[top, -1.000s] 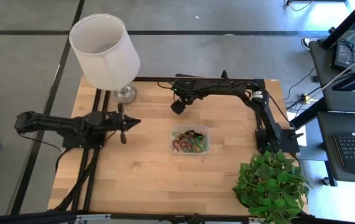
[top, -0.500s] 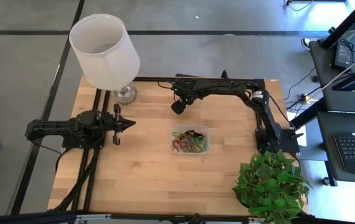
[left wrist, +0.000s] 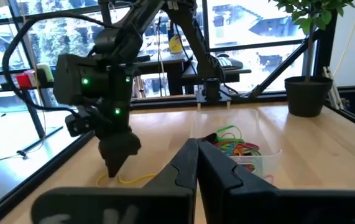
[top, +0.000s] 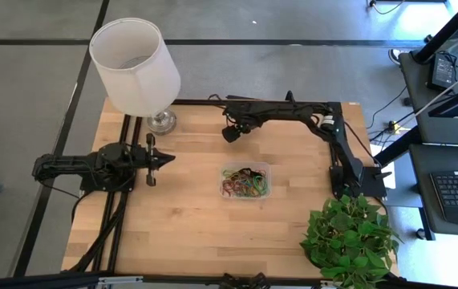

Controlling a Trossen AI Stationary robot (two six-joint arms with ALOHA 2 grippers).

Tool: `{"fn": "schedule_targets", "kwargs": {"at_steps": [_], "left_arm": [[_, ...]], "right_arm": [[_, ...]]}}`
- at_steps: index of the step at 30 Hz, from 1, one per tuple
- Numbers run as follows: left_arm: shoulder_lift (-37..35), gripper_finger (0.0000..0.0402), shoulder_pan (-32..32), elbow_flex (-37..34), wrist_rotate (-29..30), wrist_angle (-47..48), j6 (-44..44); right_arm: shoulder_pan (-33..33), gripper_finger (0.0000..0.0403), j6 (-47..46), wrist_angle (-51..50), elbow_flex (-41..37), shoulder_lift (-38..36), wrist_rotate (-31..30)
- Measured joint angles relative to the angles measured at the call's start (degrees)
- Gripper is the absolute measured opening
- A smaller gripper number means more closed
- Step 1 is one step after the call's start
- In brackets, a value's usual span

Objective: Pick and place rubber bands into bin
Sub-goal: Put the yellow rubber band into the transparent bin

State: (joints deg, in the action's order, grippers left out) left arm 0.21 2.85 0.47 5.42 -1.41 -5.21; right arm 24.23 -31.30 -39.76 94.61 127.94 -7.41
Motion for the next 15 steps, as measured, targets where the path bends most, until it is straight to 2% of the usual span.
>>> {"fn": "schedule_targets", "kwargs": {"at_steps": [3, 6, 9, 13, 15], "left_arm": [[0.0, 0.0006, 0.0, 0.0, 0.0, 0.0, 0.0], [0.0, 0.0005, 0.0, 0.0, 0.0, 0.0, 0.0], [0.0, 0.0006, 0.0, 0.0, -0.1, 0.0, 0.0], [0.0, 0.0005, 0.0, 0.0, 0.0, 0.0, 0.0], [0.0, 0.0006, 0.0, 0.0, 0.0, 0.0, 0.0]], "right_arm": [[-0.2, 0.0235, 0.4, -0.2, 0.2, 1.6, -1.5], [-1.2, 0.0207, 1.9, -0.3, 0.2, 1.7, -3.2], [-1.2, 0.0147, 1.6, -0.1, 0.2, 2.2, -2.4], [-1.0, 0.0040, 2.0, -0.7, 0.2, 2.6, 0.7], [-0.9, 0.0012, 3.2, -1.0, 0.2, 2.6, 2.0]]}}
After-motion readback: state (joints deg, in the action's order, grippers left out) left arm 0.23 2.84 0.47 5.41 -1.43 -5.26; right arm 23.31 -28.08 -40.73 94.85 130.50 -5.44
